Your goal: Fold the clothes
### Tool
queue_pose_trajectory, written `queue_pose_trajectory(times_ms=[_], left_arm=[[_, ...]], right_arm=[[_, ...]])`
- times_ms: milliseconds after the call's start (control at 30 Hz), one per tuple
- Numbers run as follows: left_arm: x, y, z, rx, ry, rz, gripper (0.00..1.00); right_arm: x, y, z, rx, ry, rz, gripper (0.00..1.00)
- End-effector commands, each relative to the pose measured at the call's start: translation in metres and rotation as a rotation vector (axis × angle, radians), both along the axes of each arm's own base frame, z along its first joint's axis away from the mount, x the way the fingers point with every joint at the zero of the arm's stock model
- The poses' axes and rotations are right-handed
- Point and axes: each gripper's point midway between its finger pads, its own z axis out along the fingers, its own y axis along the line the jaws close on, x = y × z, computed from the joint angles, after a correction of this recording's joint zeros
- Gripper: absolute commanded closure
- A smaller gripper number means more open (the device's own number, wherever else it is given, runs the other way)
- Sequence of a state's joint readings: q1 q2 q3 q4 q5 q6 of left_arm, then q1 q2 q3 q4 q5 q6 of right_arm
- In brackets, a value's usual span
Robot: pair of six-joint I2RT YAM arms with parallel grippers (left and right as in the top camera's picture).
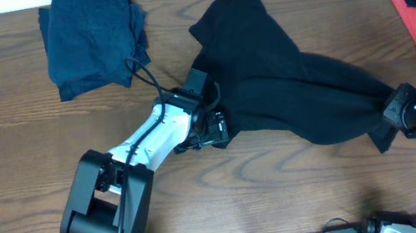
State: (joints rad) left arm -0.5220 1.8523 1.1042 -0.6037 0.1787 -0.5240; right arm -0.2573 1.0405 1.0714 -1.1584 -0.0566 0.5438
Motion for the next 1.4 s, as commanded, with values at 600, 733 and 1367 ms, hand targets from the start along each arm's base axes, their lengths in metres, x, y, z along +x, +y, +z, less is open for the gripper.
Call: queue_pose_trajectory(times_ms=[600, 733, 1367], left_arm=[[0.005, 0.005, 0.024, 0.028, -0.033, -0.025, 0.94], [0.012, 0.02, 0.066, 0.081, -0.125, -0.009, 0.94], [0.007, 0.058, 0.131, 0.17, -0.289, 0.058, 0.94]], right_arm=[[0.007, -0.004, 0.007, -0.019, -0.036, 0.007, 0.99], [0.008, -0.005, 0.008, -0.021, -0.044, 0.008, 0.99], [-0.021, 0.066, -0.045, 0.204, 0.117, 0.235, 0.38]])
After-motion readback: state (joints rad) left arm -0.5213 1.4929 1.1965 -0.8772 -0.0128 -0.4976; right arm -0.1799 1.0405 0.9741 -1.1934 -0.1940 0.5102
